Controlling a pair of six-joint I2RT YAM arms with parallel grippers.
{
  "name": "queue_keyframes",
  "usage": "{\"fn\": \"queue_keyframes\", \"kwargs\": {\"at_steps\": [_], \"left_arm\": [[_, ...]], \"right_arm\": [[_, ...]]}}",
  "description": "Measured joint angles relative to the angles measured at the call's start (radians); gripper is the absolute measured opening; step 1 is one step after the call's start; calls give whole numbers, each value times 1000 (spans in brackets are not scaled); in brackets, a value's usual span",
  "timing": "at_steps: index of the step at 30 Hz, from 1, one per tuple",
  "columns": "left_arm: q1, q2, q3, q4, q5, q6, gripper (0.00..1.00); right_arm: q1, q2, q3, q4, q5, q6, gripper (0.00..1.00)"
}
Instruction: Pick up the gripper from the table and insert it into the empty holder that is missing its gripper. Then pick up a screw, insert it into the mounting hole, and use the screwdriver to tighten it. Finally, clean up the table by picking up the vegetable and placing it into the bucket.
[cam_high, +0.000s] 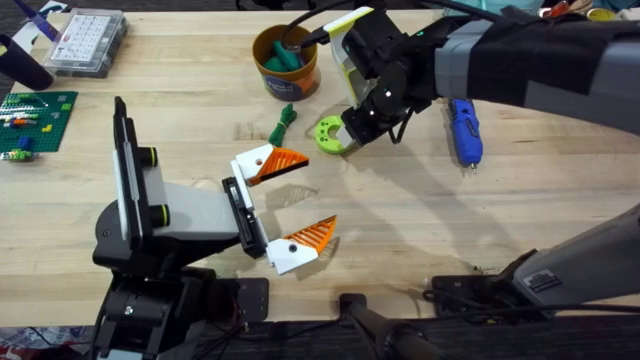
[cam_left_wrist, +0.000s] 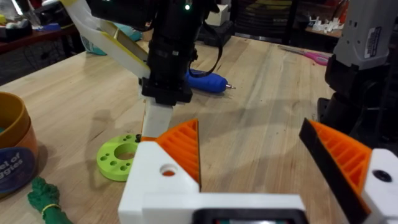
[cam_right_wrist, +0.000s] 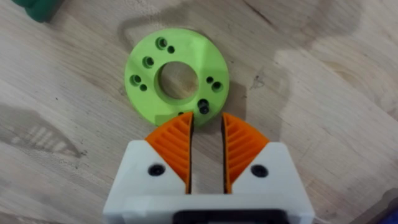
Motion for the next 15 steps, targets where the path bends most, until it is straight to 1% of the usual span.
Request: {"fn": "queue_keyframes", "kwargs": {"at_steps": [4, 7, 15], "left_arm": [[0, 0, 0, 1, 0, -1, 984], [0, 0, 0, 1, 0, -1, 984], [0, 0, 0, 1, 0, -1, 984]], "right_arm": [[0, 0, 0, -14, -1, 0, 265], [-4, 0, 11, -60, -1, 0, 265], [-7, -33, 126, -186, -4, 0, 265]]}}
